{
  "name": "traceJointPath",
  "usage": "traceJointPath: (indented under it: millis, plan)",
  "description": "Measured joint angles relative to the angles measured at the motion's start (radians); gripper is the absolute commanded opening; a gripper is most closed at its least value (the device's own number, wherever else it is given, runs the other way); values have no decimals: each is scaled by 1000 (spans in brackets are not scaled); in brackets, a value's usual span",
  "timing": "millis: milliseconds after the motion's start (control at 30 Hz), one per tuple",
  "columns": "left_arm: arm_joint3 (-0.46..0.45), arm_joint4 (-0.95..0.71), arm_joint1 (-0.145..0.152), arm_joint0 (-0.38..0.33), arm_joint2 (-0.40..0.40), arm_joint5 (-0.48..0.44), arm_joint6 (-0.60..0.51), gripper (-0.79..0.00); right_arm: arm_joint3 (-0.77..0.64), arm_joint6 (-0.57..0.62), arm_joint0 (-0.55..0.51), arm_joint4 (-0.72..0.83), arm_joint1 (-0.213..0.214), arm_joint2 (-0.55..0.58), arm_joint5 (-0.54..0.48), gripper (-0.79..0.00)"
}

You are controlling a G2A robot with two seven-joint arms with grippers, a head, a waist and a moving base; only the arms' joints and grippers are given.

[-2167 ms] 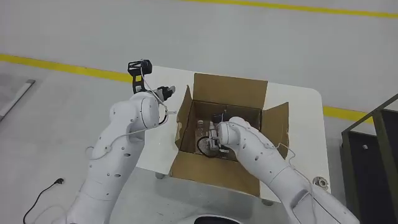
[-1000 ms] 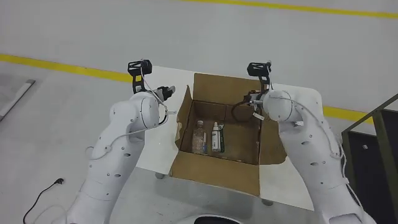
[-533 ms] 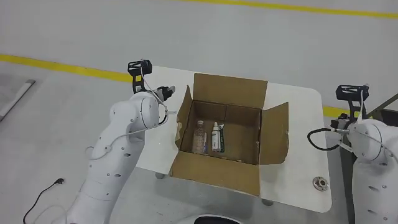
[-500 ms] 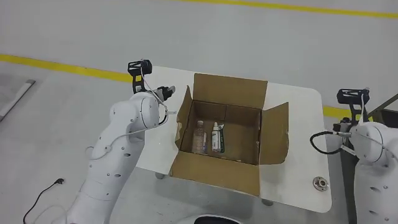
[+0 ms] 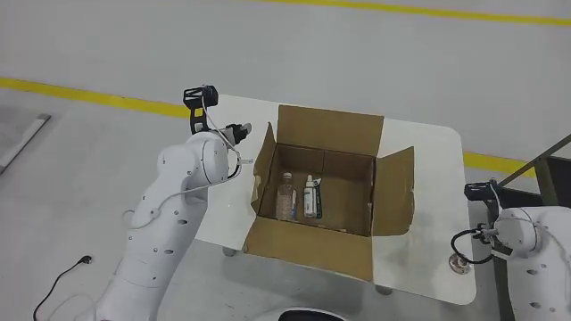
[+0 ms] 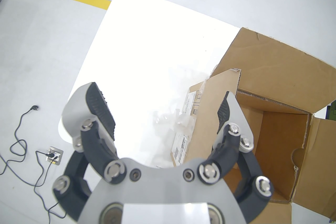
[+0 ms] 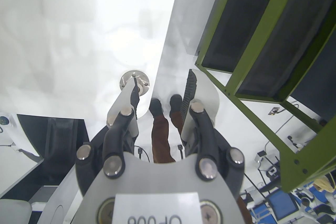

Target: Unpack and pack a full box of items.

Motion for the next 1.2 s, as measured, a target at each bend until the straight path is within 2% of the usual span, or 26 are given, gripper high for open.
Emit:
traceJointPath:
  millis: [233,567,700,967,1200]
  plan:
    - [0,0,0,0,0,0,0,0,35,0,-33,67,21,-38,1,-416]
    - [0,0,0,0,0,0,0,0,-89,0,-163,177,63,8,54,-403]
    - [0,0,0,0,0,0,0,0,-113,0,-213,218,75,25,75,-425]
    - [0,0,0,0,0,0,0,0,-107,-1,-224,239,90,16,121,-440]
    - [0,0,0,0,0,0,0,0,-94,-92,-239,265,90,5,122,-440]
